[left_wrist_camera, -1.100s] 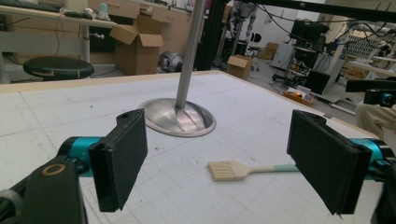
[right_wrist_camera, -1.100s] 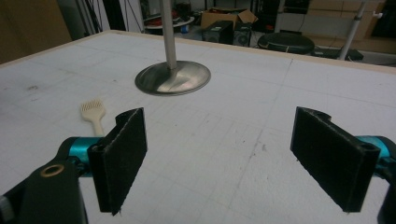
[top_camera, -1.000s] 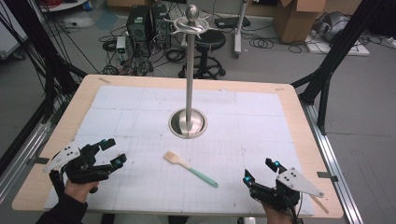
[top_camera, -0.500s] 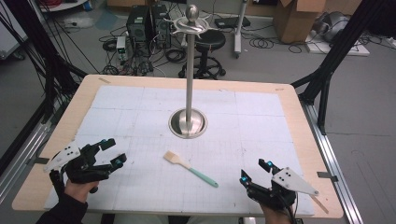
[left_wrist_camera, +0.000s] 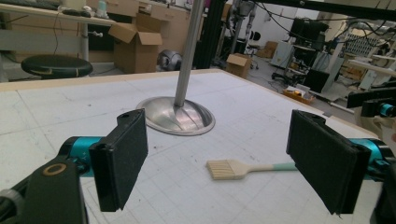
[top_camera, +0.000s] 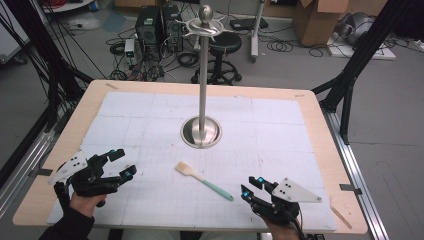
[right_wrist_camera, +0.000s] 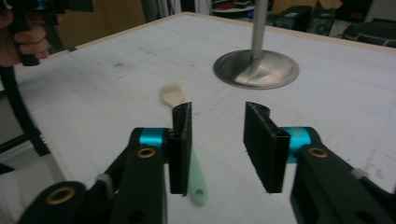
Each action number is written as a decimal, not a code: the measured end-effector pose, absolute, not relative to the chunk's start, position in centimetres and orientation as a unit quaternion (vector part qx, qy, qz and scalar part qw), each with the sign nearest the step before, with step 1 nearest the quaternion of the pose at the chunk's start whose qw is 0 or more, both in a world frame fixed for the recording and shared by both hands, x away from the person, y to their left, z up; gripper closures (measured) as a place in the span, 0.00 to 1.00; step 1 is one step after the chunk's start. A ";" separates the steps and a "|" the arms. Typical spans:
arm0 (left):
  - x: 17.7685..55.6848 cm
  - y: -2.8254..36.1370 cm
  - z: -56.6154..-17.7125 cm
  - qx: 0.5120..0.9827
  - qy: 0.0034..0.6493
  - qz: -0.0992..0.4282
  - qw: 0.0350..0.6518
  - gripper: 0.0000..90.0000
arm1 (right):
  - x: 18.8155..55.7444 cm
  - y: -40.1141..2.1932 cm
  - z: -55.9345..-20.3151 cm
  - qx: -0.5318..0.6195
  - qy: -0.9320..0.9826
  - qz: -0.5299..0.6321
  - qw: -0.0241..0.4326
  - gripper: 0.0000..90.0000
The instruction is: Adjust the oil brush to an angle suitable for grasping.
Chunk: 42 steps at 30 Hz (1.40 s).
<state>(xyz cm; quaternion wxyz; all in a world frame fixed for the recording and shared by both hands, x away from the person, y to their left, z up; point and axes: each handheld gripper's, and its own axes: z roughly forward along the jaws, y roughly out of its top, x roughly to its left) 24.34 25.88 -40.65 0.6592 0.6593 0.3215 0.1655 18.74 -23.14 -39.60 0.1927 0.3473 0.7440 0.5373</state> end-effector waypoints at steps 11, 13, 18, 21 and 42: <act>24.3 25.8 -40.7 0.662 0.322 0.165 0.657 0.23 | 19.3 -20.9 -40.3 0.310 0.786 0.516 0.139 0.99; 24.3 25.8 -40.7 0.662 0.323 0.165 0.656 0.23 | 19.5 -20.2 -40.7 0.307 0.797 0.503 0.131 0.99; 24.4 25.8 -40.8 0.663 0.324 0.165 0.654 0.24 | 20.0 -19.1 -41.8 0.304 0.821 0.471 0.113 0.99; 24.4 25.8 -40.8 0.665 0.325 0.164 0.653 0.24 | 20.5 -18.5 -42.5 0.305 0.833 0.450 0.099 0.99; 24.5 25.8 -41.0 0.665 0.327 0.164 0.651 0.24 | 23.9 -18.6 -44.4 0.375 0.838 0.379 0.114 0.99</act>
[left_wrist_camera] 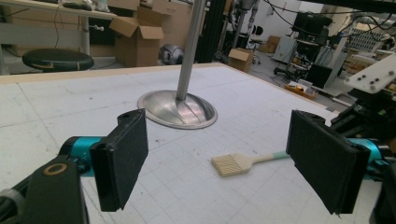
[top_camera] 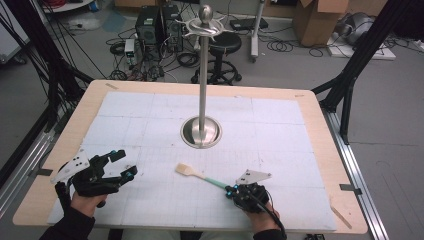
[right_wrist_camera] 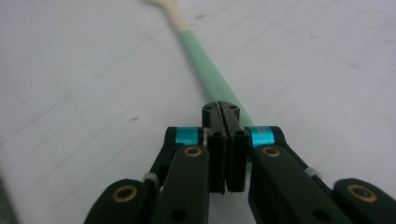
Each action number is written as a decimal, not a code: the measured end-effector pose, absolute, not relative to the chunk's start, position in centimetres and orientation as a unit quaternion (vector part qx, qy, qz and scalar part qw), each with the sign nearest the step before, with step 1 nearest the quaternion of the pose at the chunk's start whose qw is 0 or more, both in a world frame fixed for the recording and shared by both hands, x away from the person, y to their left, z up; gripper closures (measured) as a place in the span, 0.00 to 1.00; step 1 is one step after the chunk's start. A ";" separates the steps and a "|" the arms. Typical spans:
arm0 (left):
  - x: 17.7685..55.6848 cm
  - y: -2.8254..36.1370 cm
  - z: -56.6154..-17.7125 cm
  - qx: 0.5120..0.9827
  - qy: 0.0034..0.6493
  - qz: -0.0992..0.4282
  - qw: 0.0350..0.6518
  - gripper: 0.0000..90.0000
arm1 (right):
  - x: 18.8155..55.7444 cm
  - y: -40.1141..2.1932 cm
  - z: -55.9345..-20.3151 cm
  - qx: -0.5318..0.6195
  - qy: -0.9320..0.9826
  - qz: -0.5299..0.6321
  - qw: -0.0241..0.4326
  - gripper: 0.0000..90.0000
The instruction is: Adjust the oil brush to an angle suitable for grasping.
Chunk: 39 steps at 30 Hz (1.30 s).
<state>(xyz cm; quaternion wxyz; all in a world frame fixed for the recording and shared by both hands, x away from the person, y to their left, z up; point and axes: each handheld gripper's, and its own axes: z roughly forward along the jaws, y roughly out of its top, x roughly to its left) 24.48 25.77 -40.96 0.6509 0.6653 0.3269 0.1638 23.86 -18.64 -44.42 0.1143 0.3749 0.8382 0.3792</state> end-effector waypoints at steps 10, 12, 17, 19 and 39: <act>24.6 25.9 -41.0 0.667 0.328 0.165 0.648 0.24 | 27.1 -18.4 -44.3 0.428 0.805 0.384 0.149 0.99; 24.6 25.8 -41.1 0.667 0.329 0.164 0.649 0.24 | 27.6 -17.1 -44.1 0.415 0.804 0.400 0.147 0.99; 24.7 25.9 -41.0 0.665 0.328 0.164 0.650 0.24 | 29.5 -12.8 -43.9 0.387 0.818 0.404 0.137 0.99; 24.7 25.9 -41.0 0.666 0.329 0.164 0.649 0.24 | 30.2 -10.9 -43.9 0.373 0.829 0.396 0.132 0.99; 24.7 26.2 -41.1 0.667 0.332 0.165 0.646 0.24 | 29.1 -13.3 -42.7 0.370 0.825 0.414 0.101 0.99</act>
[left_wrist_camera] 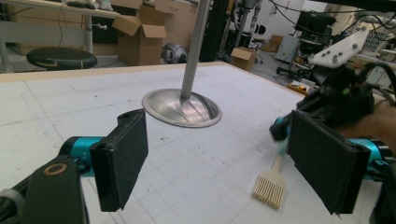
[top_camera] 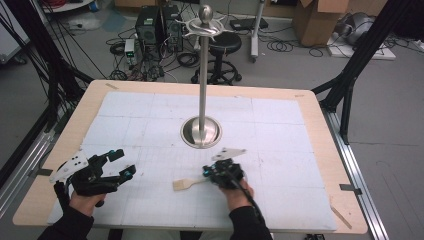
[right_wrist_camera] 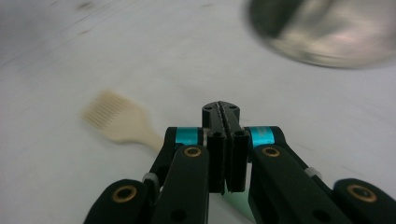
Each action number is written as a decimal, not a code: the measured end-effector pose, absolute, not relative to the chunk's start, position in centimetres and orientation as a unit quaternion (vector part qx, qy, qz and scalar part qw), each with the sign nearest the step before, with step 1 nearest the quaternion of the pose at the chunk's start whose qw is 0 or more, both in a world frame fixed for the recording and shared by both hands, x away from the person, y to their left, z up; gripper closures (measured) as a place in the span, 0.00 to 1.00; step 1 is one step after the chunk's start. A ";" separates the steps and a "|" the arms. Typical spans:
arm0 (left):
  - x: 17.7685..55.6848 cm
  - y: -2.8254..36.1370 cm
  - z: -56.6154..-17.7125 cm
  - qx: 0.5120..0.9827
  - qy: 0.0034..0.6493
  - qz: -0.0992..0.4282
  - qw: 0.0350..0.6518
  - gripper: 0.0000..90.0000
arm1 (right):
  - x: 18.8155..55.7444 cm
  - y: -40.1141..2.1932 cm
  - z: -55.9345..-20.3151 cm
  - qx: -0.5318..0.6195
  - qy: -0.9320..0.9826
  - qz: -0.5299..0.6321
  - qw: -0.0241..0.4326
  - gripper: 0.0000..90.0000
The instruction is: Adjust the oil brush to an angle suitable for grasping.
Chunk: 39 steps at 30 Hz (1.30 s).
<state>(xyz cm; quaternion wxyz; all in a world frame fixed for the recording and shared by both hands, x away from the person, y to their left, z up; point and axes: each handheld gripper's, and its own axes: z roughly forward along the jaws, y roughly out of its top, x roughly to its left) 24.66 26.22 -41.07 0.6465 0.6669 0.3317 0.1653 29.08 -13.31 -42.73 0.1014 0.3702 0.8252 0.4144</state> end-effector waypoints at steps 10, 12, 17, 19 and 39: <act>24.7 26.2 -41.1 0.665 0.335 0.166 0.646 0.24 | 28.3 -23.5 -44.6 0.497 0.765 0.378 0.159 0.99; 24.7 26.2 -41.1 0.665 0.335 0.166 0.647 0.24 | 28.3 -23.6 -44.8 0.500 0.758 0.386 0.159 0.99; 24.8 26.2 -41.1 0.666 0.334 0.166 0.646 0.24 | 28.7 -22.6 -44.7 0.486 0.771 0.379 0.160 0.99; 24.8 26.2 -41.1 0.666 0.333 0.166 0.646 0.24 | 28.7 -22.2 -44.8 0.484 0.771 0.383 0.158 0.99; 24.8 26.2 -41.1 0.666 0.333 0.166 0.646 0.24 | 27.9 -17.0 -44.9 0.434 0.799 0.399 0.119 0.99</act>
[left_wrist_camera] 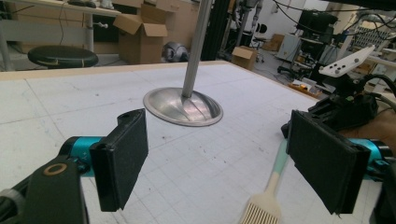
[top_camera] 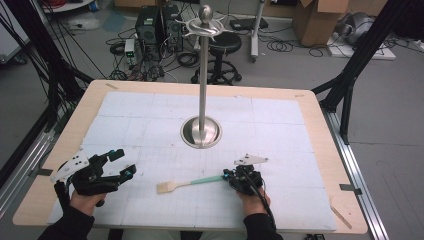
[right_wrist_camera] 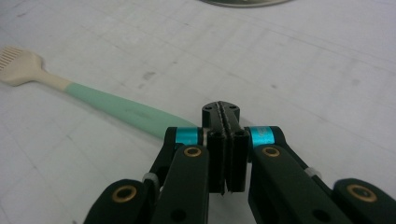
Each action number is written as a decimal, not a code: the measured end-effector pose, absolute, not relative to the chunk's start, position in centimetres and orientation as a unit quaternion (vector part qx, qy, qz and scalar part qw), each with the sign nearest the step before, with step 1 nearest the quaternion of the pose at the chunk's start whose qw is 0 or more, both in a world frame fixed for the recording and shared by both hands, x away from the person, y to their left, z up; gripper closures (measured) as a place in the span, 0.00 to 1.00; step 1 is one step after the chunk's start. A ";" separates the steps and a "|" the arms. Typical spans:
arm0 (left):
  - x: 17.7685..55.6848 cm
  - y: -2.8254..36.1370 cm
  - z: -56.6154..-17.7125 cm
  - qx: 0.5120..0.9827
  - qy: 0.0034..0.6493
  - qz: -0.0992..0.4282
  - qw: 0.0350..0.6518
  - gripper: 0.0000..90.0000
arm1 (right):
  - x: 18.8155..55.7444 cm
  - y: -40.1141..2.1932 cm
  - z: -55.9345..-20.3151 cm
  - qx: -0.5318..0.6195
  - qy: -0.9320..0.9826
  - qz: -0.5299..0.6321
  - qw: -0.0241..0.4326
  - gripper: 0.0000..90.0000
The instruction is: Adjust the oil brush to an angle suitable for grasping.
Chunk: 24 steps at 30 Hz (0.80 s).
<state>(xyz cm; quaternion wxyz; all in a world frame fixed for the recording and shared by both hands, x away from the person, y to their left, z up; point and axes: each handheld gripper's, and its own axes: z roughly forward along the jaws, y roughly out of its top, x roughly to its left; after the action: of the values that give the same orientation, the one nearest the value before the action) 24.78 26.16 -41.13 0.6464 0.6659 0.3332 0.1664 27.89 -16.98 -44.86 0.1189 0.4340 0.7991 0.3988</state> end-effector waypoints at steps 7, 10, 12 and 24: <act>24.8 26.2 -41.1 0.666 0.333 0.166 0.646 0.24 | 27.6 -14.5 -44.9 0.418 0.806 0.403 0.111 0.99; 24.8 26.2 -41.1 0.666 0.333 0.166 0.646 0.24 | 27.4 -13.6 -44.9 0.414 0.809 0.403 0.107 0.99; 24.8 26.2 -41.1 0.666 0.334 0.166 0.646 0.24 | 27.4 -13.0 -44.9 0.408 0.813 0.403 0.106 0.99; 24.8 26.2 -41.1 0.667 0.332 0.165 0.647 0.24 | 27.5 -10.6 -44.9 0.385 0.822 0.410 0.089 0.99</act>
<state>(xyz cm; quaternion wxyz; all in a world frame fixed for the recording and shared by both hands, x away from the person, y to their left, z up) 24.77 26.18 -41.12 0.6468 0.6665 0.3321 0.1646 27.52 -10.58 -44.90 0.0890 0.3846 0.8223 0.4098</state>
